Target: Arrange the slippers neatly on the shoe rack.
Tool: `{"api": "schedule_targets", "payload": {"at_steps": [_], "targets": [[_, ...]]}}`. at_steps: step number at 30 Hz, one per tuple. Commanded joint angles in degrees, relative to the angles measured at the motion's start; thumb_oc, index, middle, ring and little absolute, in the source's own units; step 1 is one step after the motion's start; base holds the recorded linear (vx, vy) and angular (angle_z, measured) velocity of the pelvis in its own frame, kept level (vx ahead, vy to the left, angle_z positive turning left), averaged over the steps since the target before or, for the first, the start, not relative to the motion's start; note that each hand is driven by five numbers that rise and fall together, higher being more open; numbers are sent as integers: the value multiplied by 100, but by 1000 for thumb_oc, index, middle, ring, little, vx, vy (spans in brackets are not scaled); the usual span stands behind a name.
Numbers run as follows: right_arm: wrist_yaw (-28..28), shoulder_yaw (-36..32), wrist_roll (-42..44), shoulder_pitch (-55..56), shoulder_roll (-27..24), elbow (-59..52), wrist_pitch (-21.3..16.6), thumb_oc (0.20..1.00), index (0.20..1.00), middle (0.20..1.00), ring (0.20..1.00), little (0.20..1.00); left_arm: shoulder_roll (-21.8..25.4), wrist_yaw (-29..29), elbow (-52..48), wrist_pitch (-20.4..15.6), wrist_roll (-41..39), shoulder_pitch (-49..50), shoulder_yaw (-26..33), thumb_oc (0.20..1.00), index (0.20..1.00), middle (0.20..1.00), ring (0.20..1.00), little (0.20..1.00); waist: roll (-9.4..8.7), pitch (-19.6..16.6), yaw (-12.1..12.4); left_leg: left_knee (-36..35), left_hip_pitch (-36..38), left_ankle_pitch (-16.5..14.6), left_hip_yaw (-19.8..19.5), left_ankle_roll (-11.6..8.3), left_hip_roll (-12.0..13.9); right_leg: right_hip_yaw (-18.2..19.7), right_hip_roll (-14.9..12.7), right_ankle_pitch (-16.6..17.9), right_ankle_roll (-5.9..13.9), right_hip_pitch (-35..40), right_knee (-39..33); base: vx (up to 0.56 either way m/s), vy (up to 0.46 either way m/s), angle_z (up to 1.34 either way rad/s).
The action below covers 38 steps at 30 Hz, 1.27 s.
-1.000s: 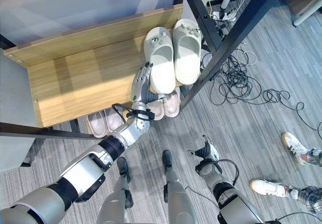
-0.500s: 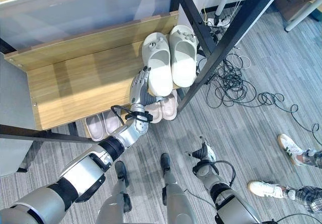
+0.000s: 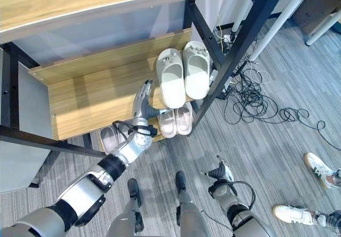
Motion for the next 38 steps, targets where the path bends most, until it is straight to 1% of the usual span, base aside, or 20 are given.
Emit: {"api": "schedule_targets", "payload": {"at_steps": [1,5,7,8,9,12,13,14,17,18,19,20,21,22,25,28,34,35,37,38], "targets": [[83,-230,81,-50,-333,-134,-45,1000,1000,1000,1000,1000,64,-266,-526,-502,-166,-386,176,1000,1000,1000,1000,1000,255,432,218,79,-167,-125,-731,-233,131,-312,-249,-879,142,-423,849,24,12,13],[184,-358,138,137,-292,-130,-30,1000,1000,1000,1000,1000,164,-578,-880,-642,-280,-4,131,1000,1000,1000,1000,1000,274,445,300,79,-4,-156,-768,-227,103,-370,-284,-908,167,-191,839,22,6,17],[222,-427,157,220,-298,-148,-20,1000,1000,1000,1000,1000,220,-795,-1103,-803,-506,350,176,1000,1000,1000,1000,1000,285,444,375,85,90,-174,-809,-222,71,-398,-305,-922,177,-48,832,29,3,15],[244,-498,161,254,-307,-157,-5,1000,1000,1000,1000,1000,367,-919,-1430,-936,-642,619,279,1000,1000,1000,1000,1000,326,448,463,79,144,-181,-842,-221,43,-443,-332,-928,192,31,813,18,4,8],[244,-496,161,259,-305,-159,-5,1000,1000,1000,1000,1000,376,-926,-1449,-928,-645,633,281,1000,1000,1000,1000,1000,325,450,458,79,150,-181,-845,-221,43,-447,-332,-928,192,41,809,2,4,6],[241,-652,196,354,-324,-149,26,1000,1000,1000,1000,1000,637,-1217,-2071,-1180,-1120,1160,525,1000,1000,1000,1000,1000,385,442,621,76,164,-162,-908,-218,-11,-512,-355,-927,208,122,772,-17,-9,14],[241,-648,196,359,-320,-150,26,1000,1000,1000,1000,1000,647,-1226,-2091,-1171,-1125,1175,528,1000,1000,1000,1000,1000,384,438,616,76,165,-162,-911,-218,-11,-515,-354,-927,208,125,770,-30,-10,10],[248,-733,197,421,-282,-136,62,1000,1000,1000,1000,1000,826,-1447,-2387,-1344,-1482,1520,666,1000,1000,1000,1000,1000,436,435,736,72,156,-147,-949,-209,-37,-555,-372,-918,221,155,750,-36,-1,6],[270,-816,112,557,-216,-189,104,1000,1000,1000,1000,1000,1172,-1915,-2915,-1557,-1928,2311,855,1000,1000,1000,1000,1000,535,399,892,63,143,-137,-1000,-185,-73,-604,-378,-913,237,179,737,-33,16,7],[290,-865,54,575,-236,-251,122,1000,1000,1000,1000,1000,1338,-2214,-3052,-1687,-2250,2824,950,1000,1000,1000,1000,1000,600,386,989,55,130,-125,-1031,-168,-101,-609,-386,-910,249,190,731,-33,25,9],[290,-882,42,582,-241,-273,127,1000,1000,1000,1000,1000,1350,-2379,-3096,-1727,-2562,3038,1010,1000,1000,1000,1000,1000,622,380,1011,52,125,-117,-1031,-162,-109,-611,-389,-908,253,189,727,-22,20,13],[290,-878,42,588,-239,-276,128,1000,1000,1000,1000,1000,1357,-2390,-3106,-1723,-2573,3050,1017,1000,1000,1000,1000,1000,621,373,1008,52,123,-117,-1031,-162,-109,-612,-388,-908,253,188,726,-52,17,13],[305,-955,57,577,-236,-285,172,1000,1000,1000,1000,1000,1442,-2884,-3302,-1837,-3681,3636,1335,1000,1000,1000,1000,1000,714,382,1119,46,67,-70,-1054,-142,-147,-632,-391,-898,256,156,727,-43,10,10],[305,-950,57,580,-233,-285,172,1000,1000,1000,1000,1000,1450,-2891,-3314,-1831,-3688,3648,1342,1000,1000,1000,1000,1000,711,375,1114,46,63,-69,-1056,-142,-147,-633,-391,-897,256,153,727,-57,15,2],[364,-971,-8,545,-206,-221,191,1000,1000,1000,1000,1000,1610,-3321,-3448,-1819,-4194,4185,1505,1000,1000,1000,1000,1000,790,376,1188,41,4,-56,-1077,-117,-162,-631,-391,-882,245,107,719,-31,14,6],[477,-960,-63,547,-254,-173,198,1000,1000,1000,1000,1000,1668,-3768,-3248,-1671,-4567,4531,1499,1000,1000,1000,1000,1000,816,357,1207,41,-44,-50,-1071,-92,-156,-598,-384,-882,223,41,744,-8,8,2],[515,-935,-104,542,-271,-134,199,1000,1000,1000,1000,1000,1682,-3920,-2918,-1549,-4606,4611,1478,1000,1000,1000,1000,1000,818,366,1196,41,-76,-41,-1060,-80,-152,-577,-375,-881,216,-22,786,0,0,0],[555,-938,-85,480,-288,-79,186,1000,1000,1000,1000,1000,1575,-3933,-2216,-1458,-4440,4560,1405,1000,1000,1000,1000,1000,815,395,1161,46,-96,-35,-1049,-76,-140,-573,-375,-896,202,-61,825,0,0,0],[562,-926,-57,443,-297,-72,170,1000,1000,1000,1000,1000,1489,-3819,-1585,-1413,-4157,4428,1434,1000,1000,1000,1000,1000,803,427,1114,54,-108,-33,-1039,-74,-134,-546,-373,-901,186,-97,854,-21,-1,-3],[562,-927,-57,440,-298,-72,170,1000,1000,1000,1000,1000,1484,-3818,-1575,-1420,-4155,4421,1432,1000,1000,1000,1000,1000,804,430,1114,55,-108,-33,-1039,-74,-135,-546,-374,-903,186,-97,856,-7,-5,-7]]}}
